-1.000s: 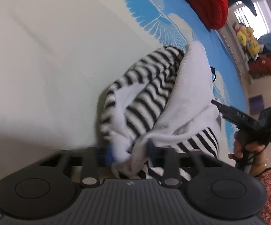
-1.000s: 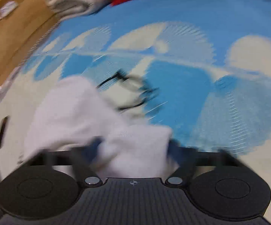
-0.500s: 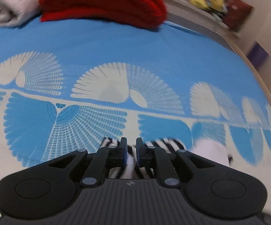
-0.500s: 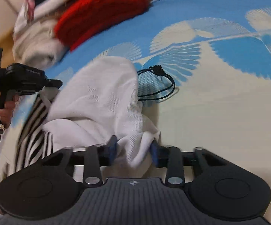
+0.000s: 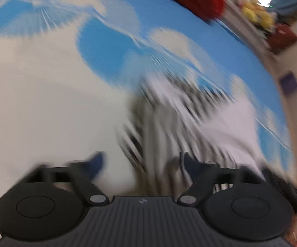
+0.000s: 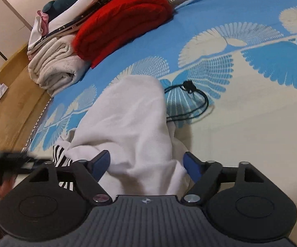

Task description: Fold small clothes

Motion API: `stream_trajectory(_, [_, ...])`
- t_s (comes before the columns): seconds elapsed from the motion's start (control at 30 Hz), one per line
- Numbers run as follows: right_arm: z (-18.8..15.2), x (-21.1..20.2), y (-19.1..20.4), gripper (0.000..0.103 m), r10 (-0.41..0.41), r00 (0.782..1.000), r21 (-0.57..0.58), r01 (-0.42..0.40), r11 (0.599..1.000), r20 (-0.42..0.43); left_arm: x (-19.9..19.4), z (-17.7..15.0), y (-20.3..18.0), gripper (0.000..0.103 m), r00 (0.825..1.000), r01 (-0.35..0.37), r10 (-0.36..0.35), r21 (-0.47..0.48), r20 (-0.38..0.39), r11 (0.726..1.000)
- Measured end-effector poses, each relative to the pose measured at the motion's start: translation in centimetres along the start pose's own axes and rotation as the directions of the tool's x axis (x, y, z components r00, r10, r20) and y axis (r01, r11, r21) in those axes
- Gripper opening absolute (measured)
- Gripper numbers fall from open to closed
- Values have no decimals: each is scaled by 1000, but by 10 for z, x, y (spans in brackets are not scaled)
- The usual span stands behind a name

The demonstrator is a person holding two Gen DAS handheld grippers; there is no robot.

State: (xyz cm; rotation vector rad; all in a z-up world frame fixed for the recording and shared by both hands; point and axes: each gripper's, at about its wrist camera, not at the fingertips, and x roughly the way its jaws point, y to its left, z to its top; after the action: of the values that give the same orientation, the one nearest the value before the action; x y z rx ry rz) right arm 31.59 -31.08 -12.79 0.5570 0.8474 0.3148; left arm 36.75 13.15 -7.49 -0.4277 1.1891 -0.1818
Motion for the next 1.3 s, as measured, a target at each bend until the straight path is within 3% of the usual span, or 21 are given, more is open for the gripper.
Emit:
stream_trajectory(0.07, [4,8,-2,81,2,1000,5,-2,1000,-5,2,-41,-9,98,993,97,-99,-36,-62,995])
stream_trajectory(0.2, [1,30,-9,81,-2,998,24,4,1000,-66,13,-95,-22,100,965,188,-202,-96,-167,977])
stream_trajectory(0.27, [-1,35,-13,82,7,997,44,-4,999,-73,20,-117,-39,101,969,161,-156,12,-191,987])
stream_trajectory(0.33, [-2,36,-14,83,21,997,43,-18,999,-72,33,-125,-56,94,984,78,-43,198,-175,977])
stream_trajectory(0.37, [-2,35,-14,83,26,997,40,-23,999,-71,40,-122,-57,74,988,18,20,242,-155,970])
stream_trajectory(0.43, [-4,33,-15,66,37,997,28,-36,999,-69,46,-104,-45,72,986,34,-1,197,-168,980])
stream_trajectory(0.47, [-5,31,-13,44,40,997,10,-39,999,-63,47,-93,-37,68,983,48,-22,140,-183,989])
stream_trajectory(0.5, [-7,26,-8,34,4,999,-28,-5,1000,-37,49,-82,-34,67,983,39,-15,133,-182,990])
stream_trajectory(0.57, [-10,18,4,26,-3,1000,-90,3,996,2,53,-63,-35,67,989,-15,41,178,-144,984])
stream_trajectory(0.67, [-16,15,13,22,-42,998,-123,47,991,41,62,-32,-33,67,991,-30,53,189,-119,982])
stream_trajectory(0.73, [-14,15,11,22,-62,996,-103,69,992,66,67,-13,-32,69,995,-40,56,183,-81,982])
stream_trajectory(0.87, [-7,18,5,24,-70,991,-51,76,996,114,75,-1,-14,89,996,-82,85,127,-21,989])
stream_trajectory(0.97, [-6,24,6,49,-107,988,-47,113,992,109,56,3,4,89,996,-65,68,70,-50,995])
stream_trajectory(1.03, [-3,18,7,55,-136,983,-59,144,988,122,37,8,-3,89,997,-69,71,69,-25,995])
stream_trajectory(1.1, [0,4,14,55,-156,975,-97,172,980,156,15,8,-6,89,1000,-29,29,89,7,996])
stream_trajectory(1.2, [-2,-21,35,53,-149,962,-228,202,952,230,-5,12,-12,95,993,90,-96,79,73,993])
stream_trajectory(1.23, [-3,-24,43,52,-117,968,-276,178,944,223,-6,12,-16,96,990,94,-102,81,101,992])
stream_trajectory(1.3, [-10,-22,63,49,-68,983,-369,128,921,171,9,15,-26,96,986,17,-29,73,164,997])
